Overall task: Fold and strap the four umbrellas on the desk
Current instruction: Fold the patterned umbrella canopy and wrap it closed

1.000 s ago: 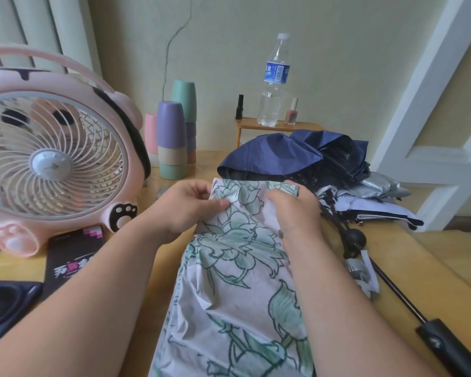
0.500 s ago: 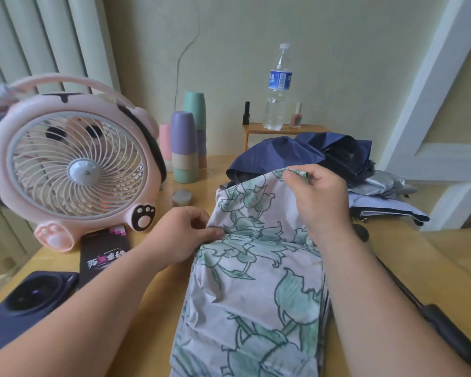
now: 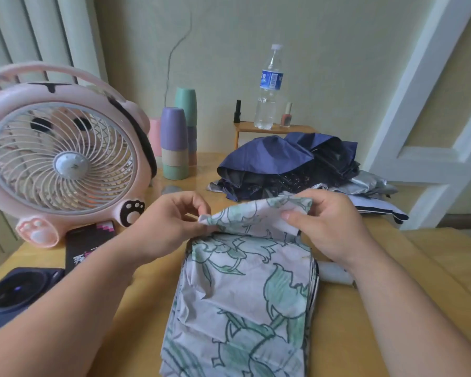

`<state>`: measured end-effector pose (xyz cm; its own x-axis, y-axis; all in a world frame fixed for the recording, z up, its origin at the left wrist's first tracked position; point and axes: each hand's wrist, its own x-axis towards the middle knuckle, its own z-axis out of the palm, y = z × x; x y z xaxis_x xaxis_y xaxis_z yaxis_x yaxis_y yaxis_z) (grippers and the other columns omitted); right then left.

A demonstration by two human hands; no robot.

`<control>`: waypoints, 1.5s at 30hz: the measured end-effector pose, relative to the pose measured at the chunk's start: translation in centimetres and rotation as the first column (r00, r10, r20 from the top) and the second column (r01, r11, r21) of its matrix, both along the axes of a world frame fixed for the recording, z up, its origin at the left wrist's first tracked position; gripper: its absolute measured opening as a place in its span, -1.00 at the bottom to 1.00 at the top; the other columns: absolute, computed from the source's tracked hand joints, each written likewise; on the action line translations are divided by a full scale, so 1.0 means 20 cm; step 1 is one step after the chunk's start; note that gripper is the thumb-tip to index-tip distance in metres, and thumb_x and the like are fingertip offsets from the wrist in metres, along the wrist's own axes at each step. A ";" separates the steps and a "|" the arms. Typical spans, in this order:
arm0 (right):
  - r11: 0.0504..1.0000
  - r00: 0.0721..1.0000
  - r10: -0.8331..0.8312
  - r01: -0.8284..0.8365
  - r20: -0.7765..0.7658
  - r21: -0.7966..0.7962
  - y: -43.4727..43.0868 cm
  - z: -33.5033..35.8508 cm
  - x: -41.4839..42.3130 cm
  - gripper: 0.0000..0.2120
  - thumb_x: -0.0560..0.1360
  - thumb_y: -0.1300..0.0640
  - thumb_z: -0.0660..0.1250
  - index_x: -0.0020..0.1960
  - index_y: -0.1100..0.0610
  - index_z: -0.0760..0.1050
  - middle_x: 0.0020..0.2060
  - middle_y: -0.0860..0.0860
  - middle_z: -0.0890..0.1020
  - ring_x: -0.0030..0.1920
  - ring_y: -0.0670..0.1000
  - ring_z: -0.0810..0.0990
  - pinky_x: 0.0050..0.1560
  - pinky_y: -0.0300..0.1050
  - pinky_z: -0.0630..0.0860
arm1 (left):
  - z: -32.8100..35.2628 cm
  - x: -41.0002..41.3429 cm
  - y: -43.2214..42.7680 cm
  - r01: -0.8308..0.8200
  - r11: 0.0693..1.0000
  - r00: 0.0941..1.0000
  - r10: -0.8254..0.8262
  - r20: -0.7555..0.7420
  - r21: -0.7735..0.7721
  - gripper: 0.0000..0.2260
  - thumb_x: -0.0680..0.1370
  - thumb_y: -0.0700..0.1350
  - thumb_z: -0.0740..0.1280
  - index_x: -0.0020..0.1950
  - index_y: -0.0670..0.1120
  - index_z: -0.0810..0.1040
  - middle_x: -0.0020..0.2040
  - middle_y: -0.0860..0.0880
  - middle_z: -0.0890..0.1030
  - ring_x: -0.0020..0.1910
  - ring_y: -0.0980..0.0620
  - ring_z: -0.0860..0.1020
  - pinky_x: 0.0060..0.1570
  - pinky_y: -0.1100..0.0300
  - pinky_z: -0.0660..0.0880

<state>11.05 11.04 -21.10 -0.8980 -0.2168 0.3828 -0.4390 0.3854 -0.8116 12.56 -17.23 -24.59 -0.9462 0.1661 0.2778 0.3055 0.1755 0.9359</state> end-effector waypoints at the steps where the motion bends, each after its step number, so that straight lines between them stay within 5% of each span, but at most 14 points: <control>1: 0.999 0.999 0.032 -0.031 -0.043 0.031 0.01 0.01 0.04 -0.80 0.45 0.26 0.54 -0.14 -0.04 0.70 -0.21 0.07 0.73 -0.19 -0.02 0.66 -0.10 0.12 0.57 | 0.01 0.02 -0.02 0.054 0.998 0.998 -0.055 -0.021 -0.022 -0.77 0.35 -0.16 0.61 -0.28 -0.05 0.56 -0.20 -0.06 0.65 -0.21 -0.04 0.60 -0.07 0.03 0.54; 4: 0.970 0.971 0.181 -0.150 -0.158 0.190 0.03 -0.01 0.19 -0.69 0.39 0.36 0.57 -0.19 -0.07 0.70 -0.09 -0.15 0.73 0.04 -0.05 0.67 0.10 -0.23 0.52 | 0.03 0.06 -0.06 0.097 0.972 0.992 -0.113 -0.063 -0.214 -0.84 0.37 0.00 0.51 -0.25 0.02 0.55 0.00 0.04 0.68 0.02 0.03 0.66 0.07 0.08 0.55; 7: 0.923 0.959 0.230 -0.161 -0.167 0.350 0.06 -0.10 0.30 -0.63 0.34 0.44 0.54 -0.20 -0.05 0.65 0.05 -0.25 0.67 0.23 -0.11 0.58 0.20 -0.35 0.43 | 0.05 0.11 -0.08 0.110 0.876 0.978 -0.179 -0.105 -0.469 -0.87 0.45 0.00 0.49 -0.14 0.09 0.54 0.12 0.13 0.67 0.20 0.04 0.63 0.24 -0.05 0.53; 10: 0.873 0.943 0.268 -0.150 -0.199 0.465 0.08 -0.20 0.35 -0.68 0.35 0.36 0.46 -0.22 -0.08 0.59 0.18 -0.31 0.60 0.33 -0.15 0.51 0.24 -0.23 0.42 | 0.05 0.18 -0.08 0.107 0.852 0.966 -0.211 -0.148 -0.512 -0.77 0.49 -0.22 0.51 0.07 0.04 0.64 0.15 0.11 0.66 0.20 0.01 0.62 0.24 -0.05 0.52; 15: 0.827 0.902 0.297 -0.079 -0.314 0.556 0.08 -0.26 0.37 -0.82 0.32 0.27 0.38 -0.30 -0.01 0.55 0.21 -0.31 0.57 0.32 -0.09 0.52 0.13 -0.05 0.51 | 0.02 0.27 -0.12 0.080 0.885 0.966 -0.183 -0.185 -0.459 -0.94 0.47 -0.17 0.55 -0.11 -0.02 0.75 0.18 0.12 0.67 0.12 -0.01 0.66 0.17 0.04 0.54; 20: 0.765 0.869 0.367 -0.078 -0.332 0.640 0.07 -0.24 0.41 -0.78 0.33 0.29 0.40 -0.37 0.07 0.43 0.19 -0.21 0.61 0.27 -0.04 0.55 0.05 0.03 0.55 | -0.01 0.29 -0.14 0.076 0.848 0.960 -0.204 -0.191 -0.524 -0.86 0.49 -0.26 0.53 -0.15 -0.02 0.69 0.13 0.12 0.67 0.17 0.07 0.64 0.21 0.09 0.52; 24: 0.684 0.863 0.437 -0.138 -0.252 0.716 0.05 -0.22 0.43 -0.80 0.35 0.25 0.41 -0.31 0.02 0.45 0.12 -0.30 0.60 0.24 -0.14 0.53 0.16 -0.13 0.48 | 0.01 0.32 -0.11 0.104 0.845 0.980 -0.177 -0.091 -0.525 -0.76 0.45 -0.29 0.38 0.04 -0.02 0.55 0.02 0.12 0.68 0.08 0.02 0.62 0.10 0.02 0.52; 26: 0.657 0.865 0.448 -0.148 -0.226 0.739 0.04 -0.20 0.43 -0.83 0.34 0.23 0.38 -0.29 0.00 0.45 -0.02 -0.31 0.60 0.14 -0.21 0.53 0.14 -0.20 0.47 | 0.03 0.33 -0.07 0.136 0.839 0.984 -0.174 -0.024 -0.527 -0.71 0.46 -0.16 0.29 0.11 0.15 0.50 -0.04 0.13 0.66 0.05 0.01 0.57 0.04 0.12 0.48; 28: 0.635 0.867 0.459 -0.167 -0.194 0.755 0.02 -0.18 0.43 -0.84 0.33 0.22 0.34 -0.29 0.00 0.42 -0.17 -0.26 0.58 -0.01 -0.21 0.53 0.05 -0.21 0.48 | 0.01 0.32 -0.03 0.027 0.741 0.978 -0.160 -0.137 -0.670 -0.81 0.55 0.09 0.28 0.14 0.33 0.47 -0.09 0.16 0.61 0.08 0.15 0.50 0.22 0.18 0.34; 30: 0.615 0.883 0.451 -0.204 -0.128 0.762 0.00 -0.16 0.42 -0.86 0.32 0.20 0.31 -0.29 -0.02 0.41 -0.23 -0.22 0.56 -0.08 -0.17 0.54 0.00 -0.21 0.48 | -0.03 0.31 0.01 -0.092 0.599 0.954 -0.176 -0.243 -0.795 -0.69 0.56 0.33 0.20 0.21 0.27 0.54 -0.12 0.23 0.54 0.03 0.23 0.43 0.28 0.03 0.26; 35: 0.727 0.924 0.350 -0.372 0.155 0.577 -0.01 -0.12 0.40 -0.69 0.34 0.24 0.30 -0.33 -0.21 0.47 -0.17 -0.15 0.66 -0.05 -0.07 0.64 -0.10 -0.21 0.53 | -0.05 0.28 0.06 -0.162 0.592 0.907 -0.226 -0.355 -0.789 -0.58 0.54 0.37 0.23 -0.22 0.08 0.60 0.25 0.22 0.44 0.25 0.16 0.34 0.31 -0.04 0.25; 38: 0.785 0.868 0.349 -0.477 0.354 0.396 -0.01 -0.04 0.39 -0.88 0.39 0.19 0.37 -0.29 0.02 0.59 -0.23 0.01 0.72 -0.23 -0.04 0.67 -0.20 -0.08 0.60 | -0.06 0.24 0.06 -0.047 0.590 0.910 -0.307 -0.278 -0.806 -0.58 0.59 0.26 0.26 -0.35 0.03 0.53 0.45 0.23 0.44 0.45 0.24 0.31 0.47 0.00 0.14; 42: 0.917 0.995 0.092 -0.103 0.047 0.385 -0.12 -0.04 0.24 -0.92 0.52 0.04 0.40 -0.16 -0.03 0.60 -0.21 -0.07 0.69 -0.19 -0.03 0.64 -0.09 0.08 0.62 | -0.05 0.25 0.06 0.068 0.592 0.936 -0.317 -0.155 -0.803 -0.61 0.55 0.11 0.42 -0.37 0.02 0.36 0.51 0.19 0.41 0.51 0.33 0.26 0.54 0.09 0.13; 45: 0.791 0.989 0.102 -0.016 -0.107 0.612 -0.29 -0.10 0.15 -0.76 0.62 -0.11 0.26 0.27 -0.15 0.48 0.20 -0.23 0.57 0.24 -0.15 0.49 0.24 -0.04 0.48 | -0.01 0.28 0.04 0.164 0.657 0.943 -0.322 -0.078 -0.736 -0.83 0.51 -0.06 0.52 -0.12 0.00 0.54 0.47 0.29 0.44 0.45 0.36 0.33 0.57 0.25 -0.02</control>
<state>14.07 5.23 -23.00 -0.8284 -0.4943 0.2634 -0.5596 0.7498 -0.3530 18.11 -16.35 -24.88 -0.7854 0.6033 0.1385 0.5869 0.6545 0.4766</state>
